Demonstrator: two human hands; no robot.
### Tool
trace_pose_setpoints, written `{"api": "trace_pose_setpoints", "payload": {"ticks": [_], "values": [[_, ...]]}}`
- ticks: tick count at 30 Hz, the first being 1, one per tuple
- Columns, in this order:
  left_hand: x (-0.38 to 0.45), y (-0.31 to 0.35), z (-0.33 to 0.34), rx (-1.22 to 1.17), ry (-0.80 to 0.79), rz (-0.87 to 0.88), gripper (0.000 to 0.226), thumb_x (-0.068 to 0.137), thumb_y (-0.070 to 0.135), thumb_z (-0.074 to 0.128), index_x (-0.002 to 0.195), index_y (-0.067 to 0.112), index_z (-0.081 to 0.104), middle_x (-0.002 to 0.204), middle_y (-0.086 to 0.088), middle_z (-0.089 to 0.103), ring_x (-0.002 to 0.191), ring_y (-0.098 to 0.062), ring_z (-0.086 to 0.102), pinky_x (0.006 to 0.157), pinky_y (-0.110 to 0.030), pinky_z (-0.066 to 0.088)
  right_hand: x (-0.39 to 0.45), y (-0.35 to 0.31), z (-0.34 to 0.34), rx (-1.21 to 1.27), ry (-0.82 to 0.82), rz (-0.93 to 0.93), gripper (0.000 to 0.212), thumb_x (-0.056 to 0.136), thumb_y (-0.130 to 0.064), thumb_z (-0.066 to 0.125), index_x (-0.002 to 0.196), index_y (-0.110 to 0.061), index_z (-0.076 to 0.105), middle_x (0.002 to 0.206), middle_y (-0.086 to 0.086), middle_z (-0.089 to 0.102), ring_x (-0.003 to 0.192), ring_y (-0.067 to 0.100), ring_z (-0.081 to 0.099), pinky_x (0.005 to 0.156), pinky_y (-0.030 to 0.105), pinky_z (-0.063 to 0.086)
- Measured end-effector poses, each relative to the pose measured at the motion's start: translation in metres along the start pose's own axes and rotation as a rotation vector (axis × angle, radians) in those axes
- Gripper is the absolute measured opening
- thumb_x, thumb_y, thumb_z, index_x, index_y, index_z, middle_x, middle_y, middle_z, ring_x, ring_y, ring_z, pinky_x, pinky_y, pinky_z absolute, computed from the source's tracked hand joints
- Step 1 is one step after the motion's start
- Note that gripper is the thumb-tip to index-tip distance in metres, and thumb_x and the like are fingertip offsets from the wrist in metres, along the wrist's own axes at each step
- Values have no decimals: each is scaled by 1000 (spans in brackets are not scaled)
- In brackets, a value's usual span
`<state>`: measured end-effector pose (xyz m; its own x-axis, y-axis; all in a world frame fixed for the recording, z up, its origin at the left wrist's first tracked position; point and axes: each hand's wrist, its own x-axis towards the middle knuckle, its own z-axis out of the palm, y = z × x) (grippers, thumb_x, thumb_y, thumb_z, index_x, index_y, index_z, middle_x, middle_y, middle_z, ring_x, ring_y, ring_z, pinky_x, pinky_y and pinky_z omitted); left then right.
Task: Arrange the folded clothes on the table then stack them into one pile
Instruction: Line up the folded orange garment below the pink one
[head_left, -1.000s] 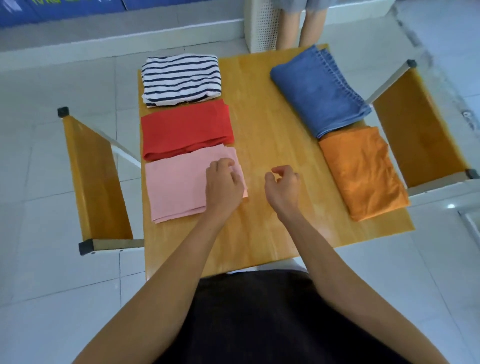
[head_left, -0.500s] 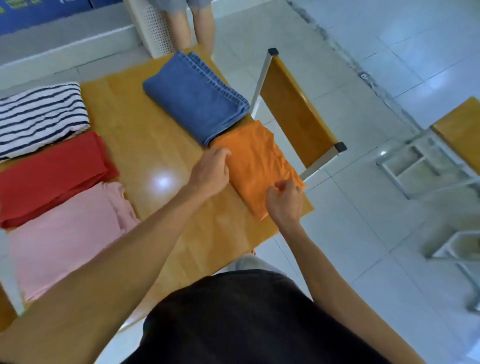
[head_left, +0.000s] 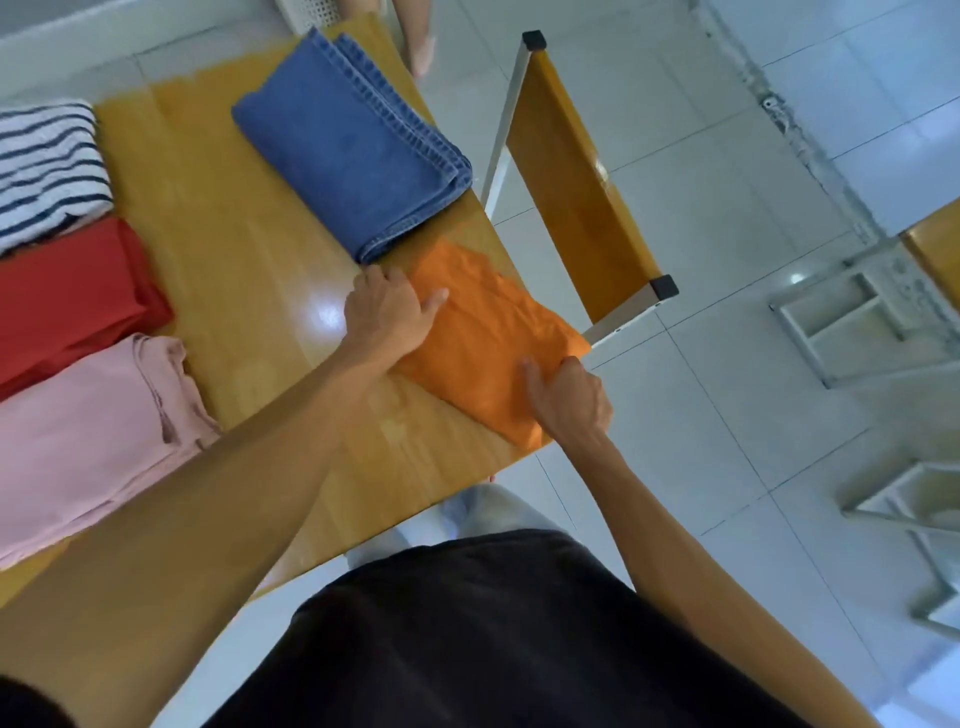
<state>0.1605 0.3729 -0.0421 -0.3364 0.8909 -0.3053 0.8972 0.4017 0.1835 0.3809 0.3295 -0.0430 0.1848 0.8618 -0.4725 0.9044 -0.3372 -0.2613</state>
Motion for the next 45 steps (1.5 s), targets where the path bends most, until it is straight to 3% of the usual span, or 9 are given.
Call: {"api": "trace_pose_setpoints", "payload": {"ticks": [5, 9, 14, 18, 20, 24, 28, 37, 45], "values": [[-50, -54, 21, -211, -43, -144, 64, 90, 67, 41, 120, 11, 51, 115, -16, 55, 109, -36, 53, 88, -46, 48, -1, -8, 3, 18, 37, -97, 52, 96, -55, 48, 121, -10, 53, 116, 12, 66, 107, 35, 63, 81, 42, 47], [-101, -76, 27, -433, 73, -220, 45, 97, 50, 47, 108, 6, 51, 101, -14, 57, 95, -31, 56, 74, -35, 41, -13, -23, 15, 232, 0, -219, 43, 95, -42, 58, 116, -5, 52, 103, 14, 65, 99, 37, 63, 81, 44, 50], [-157, -113, 30, -892, 58, -529, 42, 99, 46, 48, 118, 9, 42, 106, -3, 53, 95, -23, 54, 76, -34, 41, -28, -56, 32, 369, -171, -244, 51, 96, -50, 58, 118, -5, 53, 98, 0, 57, 95, 21, 55, 81, 38, 46], [-207, -151, 28, -1042, 229, -567, 42, 98, 52, 45, 121, 18, 46, 106, 6, 56, 97, -14, 57, 80, -32, 46, -60, -88, 49, 461, -258, -384, 44, 98, -45, 58, 79, -6, 53, 67, -1, 48, 58, 5, 46, 53, 25, 35], [-231, -170, 18, -1030, 368, -572, 38, 99, 50, 43, 119, 18, 48, 101, 9, 57, 90, -4, 57, 73, -24, 44, -91, -105, 56, 540, -249, -477, 41, 100, -40, 58, 72, -13, 42, 62, -4, 37, 48, 3, 35, 46, 18, 30], [-271, -220, 7, -958, 561, -628, 31, 102, 46, 38, 115, 18, 45, 97, 11, 56, 87, 4, 54, 71, -19, 43, -150, -128, 82, 531, -279, -606, 41, 100, -37, 59, 70, -18, 39, 61, -7, 37, 48, 3, 37, 45, 15, 34], [-304, -275, 11, -900, 618, -683, 38, 103, 46, 36, 123, 16, 47, 110, 3, 57, 92, -12, 57, 80, -29, 48, -190, -146, 124, 447, -364, -673, 36, 99, -40, 59, 75, -17, 45, 63, -7, 44, 51, 0, 44, 49, 14, 36], [-313, -363, 29, -815, 379, -891, 53, 98, 55, 41, 120, 8, 54, 119, -12, 62, 109, -32, 58, 92, -43, 45, -214, -177, 185, 100, -471, -647, 29, 101, -43, 50, 89, -17, 55, 89, 0, 62, 82, 20, 56, 68, 31, 39], [-299, -367, 24, -766, 363, -882, 45, 103, 44, 36, 122, 5, 49, 117, -16, 62, 108, -35, 59, 86, -41, 45, -216, -183, 184, 158, -468, -605, 36, 100, -35, 56, 68, -20, 46, 67, -4, 53, 65, 15, 52, 53, 27, 32]]}}
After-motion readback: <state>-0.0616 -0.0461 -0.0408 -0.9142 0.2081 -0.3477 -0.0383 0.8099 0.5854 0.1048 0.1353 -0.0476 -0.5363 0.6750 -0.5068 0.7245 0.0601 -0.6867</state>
